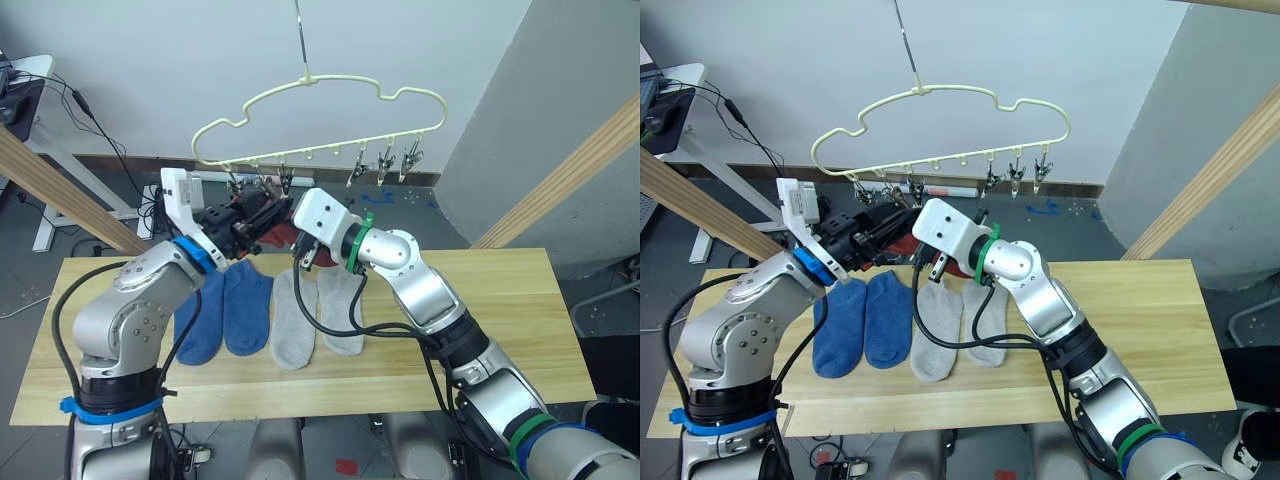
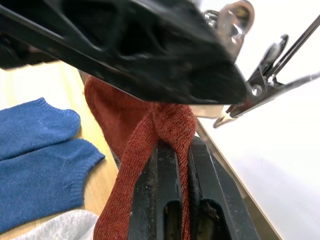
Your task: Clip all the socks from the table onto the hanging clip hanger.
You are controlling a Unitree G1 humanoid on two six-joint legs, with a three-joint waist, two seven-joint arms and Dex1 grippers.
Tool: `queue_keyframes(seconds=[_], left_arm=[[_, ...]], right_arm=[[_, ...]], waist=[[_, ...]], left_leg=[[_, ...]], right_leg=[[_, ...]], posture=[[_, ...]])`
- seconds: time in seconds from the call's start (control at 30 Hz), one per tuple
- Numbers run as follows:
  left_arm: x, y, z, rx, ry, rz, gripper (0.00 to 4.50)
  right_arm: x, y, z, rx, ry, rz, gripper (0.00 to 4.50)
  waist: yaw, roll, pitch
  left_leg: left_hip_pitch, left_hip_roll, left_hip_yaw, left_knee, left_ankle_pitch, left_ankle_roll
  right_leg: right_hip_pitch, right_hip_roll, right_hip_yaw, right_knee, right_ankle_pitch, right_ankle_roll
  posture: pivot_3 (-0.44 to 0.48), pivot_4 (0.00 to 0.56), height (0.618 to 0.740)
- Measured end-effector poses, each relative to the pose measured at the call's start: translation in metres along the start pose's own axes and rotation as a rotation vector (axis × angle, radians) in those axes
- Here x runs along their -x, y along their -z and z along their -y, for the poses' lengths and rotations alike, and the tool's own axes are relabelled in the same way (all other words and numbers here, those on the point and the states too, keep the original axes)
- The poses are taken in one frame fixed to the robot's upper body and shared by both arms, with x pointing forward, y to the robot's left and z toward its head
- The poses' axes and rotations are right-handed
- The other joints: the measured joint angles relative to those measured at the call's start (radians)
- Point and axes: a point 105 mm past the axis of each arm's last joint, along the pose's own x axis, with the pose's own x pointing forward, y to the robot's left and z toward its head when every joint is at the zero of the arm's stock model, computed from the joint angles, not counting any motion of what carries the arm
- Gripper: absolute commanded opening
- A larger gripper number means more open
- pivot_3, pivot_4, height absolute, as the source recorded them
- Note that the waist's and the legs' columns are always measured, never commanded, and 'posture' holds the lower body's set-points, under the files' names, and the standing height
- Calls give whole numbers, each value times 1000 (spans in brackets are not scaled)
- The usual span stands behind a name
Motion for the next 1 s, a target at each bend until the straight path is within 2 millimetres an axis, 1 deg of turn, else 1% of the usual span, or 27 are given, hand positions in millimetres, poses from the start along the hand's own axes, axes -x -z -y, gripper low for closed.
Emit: queue_keyframes(seconds=[0.1,0.23,0.3,0.33,0.5,0.6,0.77,0.9,1.0], left_arm=[[5,0,0,-24,-2,-16,2421],[9,4,-1,-27,-10,-32,2453],[11,6,-2,-36,-16,-34,2453],[12,6,-2,-41,-18,-34,2453],[12,0,2,-117,-19,1,2453],[9,0,5,-162,-16,21,2453],[4,1,11,-252,-29,70,2453],[0,17,20,-293,-45,103,2453],[-5,24,26,-306,-53,133,2453]], right_arm=[[0,1,0,-1,0,-1,0],[1,0,-4,-32,-15,15,1043],[2,1,-6,-37,-25,16,1795],[3,1,-6,-32,-27,14,2098],[13,6,-5,4,-44,-4,2098],[26,10,-5,25,-68,-20,2098],[59,13,1,5,-110,-17,2098],[91,17,15,-47,-111,-25,2098],[106,10,22,-63,-116,-8,2098]], waist=[[0,0,0],[1,0,0],[1,0,0],[1,0,0],[4,0,0],[6,0,0],[9,-1,0],[14,-1,-1],[13,-1,-1]], left_leg=[[0,0,0,0,0,0],[0,0,0,0,0,0],[0,0,0,0,0,0],[0,0,0,0,0,0],[0,0,0,0,0,0],[0,0,0,0,0,0],[0,-1,0,0,0,0],[0,-1,1,1,0,0],[1,0,1,1,0,1]], right_leg=[[0,0,0,0,0,0],[0,0,0,0,0,0],[0,0,0,0,0,0],[0,0,0,0,0,0],[0,0,0,0,0,0],[0,0,0,0,0,0],[0,-1,0,0,0,0],[1,-1,0,0,0,0],[1,0,0,0,1,-1]], posture=[[-26,329,735],[-25,329,735],[-25,329,735],[-25,329,735],[-25,316,735],[-31,324,735],[-31,314,735],[-38,318,735],[-48,318,735]])
